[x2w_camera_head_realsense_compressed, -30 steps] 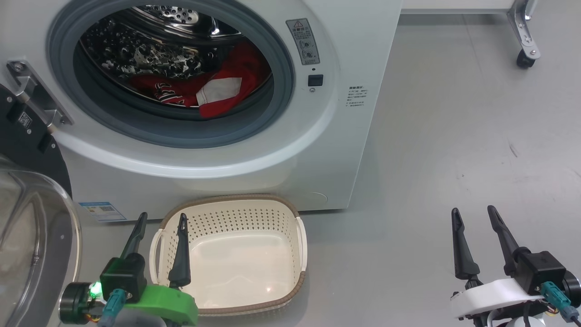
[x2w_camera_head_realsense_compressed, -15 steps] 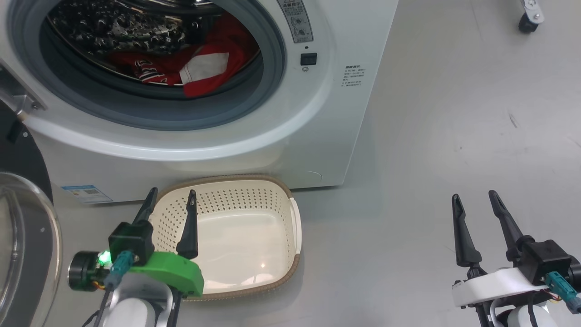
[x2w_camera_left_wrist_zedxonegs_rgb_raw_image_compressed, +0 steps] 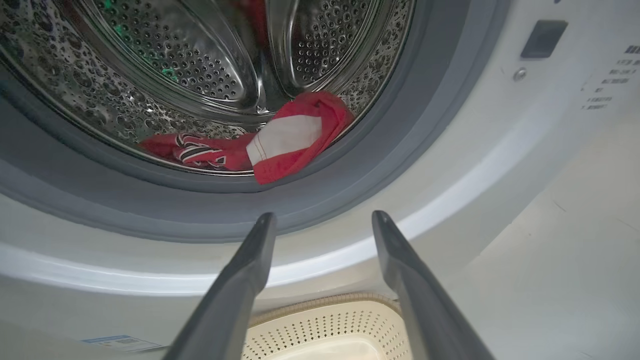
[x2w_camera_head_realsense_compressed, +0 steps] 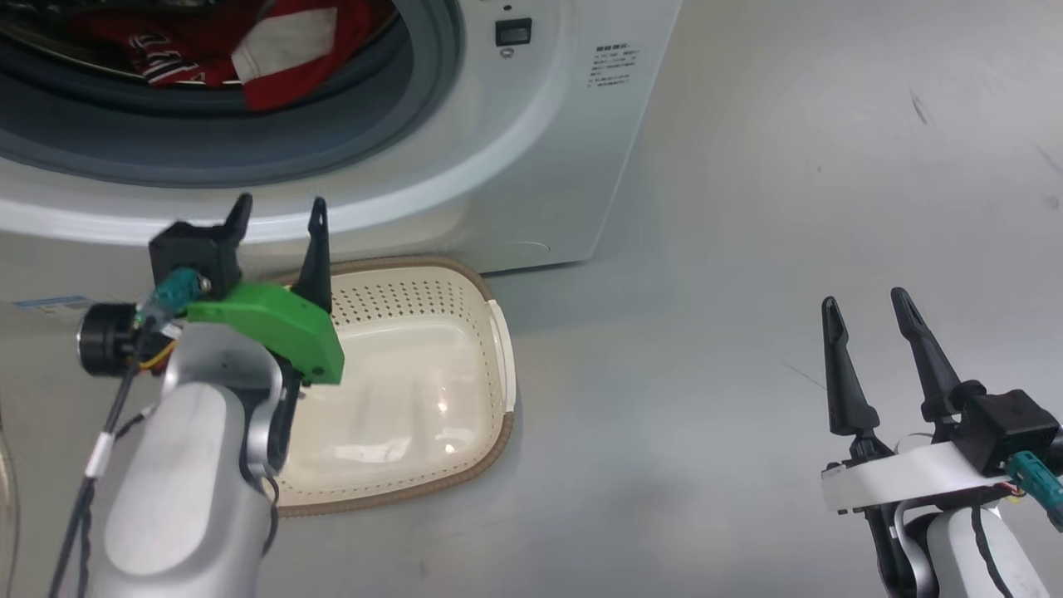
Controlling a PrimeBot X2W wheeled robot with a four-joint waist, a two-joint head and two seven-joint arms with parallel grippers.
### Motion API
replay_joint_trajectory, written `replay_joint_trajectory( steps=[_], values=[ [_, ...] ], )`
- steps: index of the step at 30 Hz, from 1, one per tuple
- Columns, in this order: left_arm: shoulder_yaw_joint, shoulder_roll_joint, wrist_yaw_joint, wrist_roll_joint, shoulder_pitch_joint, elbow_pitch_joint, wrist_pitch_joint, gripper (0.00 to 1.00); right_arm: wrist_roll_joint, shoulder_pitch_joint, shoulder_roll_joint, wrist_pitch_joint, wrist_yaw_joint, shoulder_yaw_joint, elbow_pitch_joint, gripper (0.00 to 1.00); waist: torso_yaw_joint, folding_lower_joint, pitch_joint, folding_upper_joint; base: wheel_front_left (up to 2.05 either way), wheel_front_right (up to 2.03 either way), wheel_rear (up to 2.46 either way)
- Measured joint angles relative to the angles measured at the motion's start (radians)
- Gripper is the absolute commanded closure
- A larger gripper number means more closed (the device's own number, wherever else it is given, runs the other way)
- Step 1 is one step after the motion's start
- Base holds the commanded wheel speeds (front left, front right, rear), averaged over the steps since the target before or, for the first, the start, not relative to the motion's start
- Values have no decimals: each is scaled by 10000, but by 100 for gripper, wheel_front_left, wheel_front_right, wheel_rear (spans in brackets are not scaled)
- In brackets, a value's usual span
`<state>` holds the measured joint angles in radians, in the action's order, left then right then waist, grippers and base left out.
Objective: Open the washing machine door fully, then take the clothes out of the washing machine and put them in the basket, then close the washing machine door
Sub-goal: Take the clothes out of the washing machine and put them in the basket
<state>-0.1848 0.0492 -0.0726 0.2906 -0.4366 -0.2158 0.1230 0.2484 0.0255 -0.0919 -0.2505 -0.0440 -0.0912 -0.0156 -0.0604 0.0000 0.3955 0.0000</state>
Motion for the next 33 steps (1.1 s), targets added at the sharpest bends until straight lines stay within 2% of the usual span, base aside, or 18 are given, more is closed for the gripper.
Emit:
replay_joint_trajectory(
  steps=[16,33],
  values=[
    [855,1183,-12,2,-3429,-1338,2295,0,476,1119,261,-15,-261,-240,-441,0,-1390,0,1477,0,0,0,0],
    [1810,2288,-117,280,-5574,-2635,3789,0,767,1706,407,-17,-430,-439,-974,0,-2756,1,2472,0,0,0,0]
  ],
)
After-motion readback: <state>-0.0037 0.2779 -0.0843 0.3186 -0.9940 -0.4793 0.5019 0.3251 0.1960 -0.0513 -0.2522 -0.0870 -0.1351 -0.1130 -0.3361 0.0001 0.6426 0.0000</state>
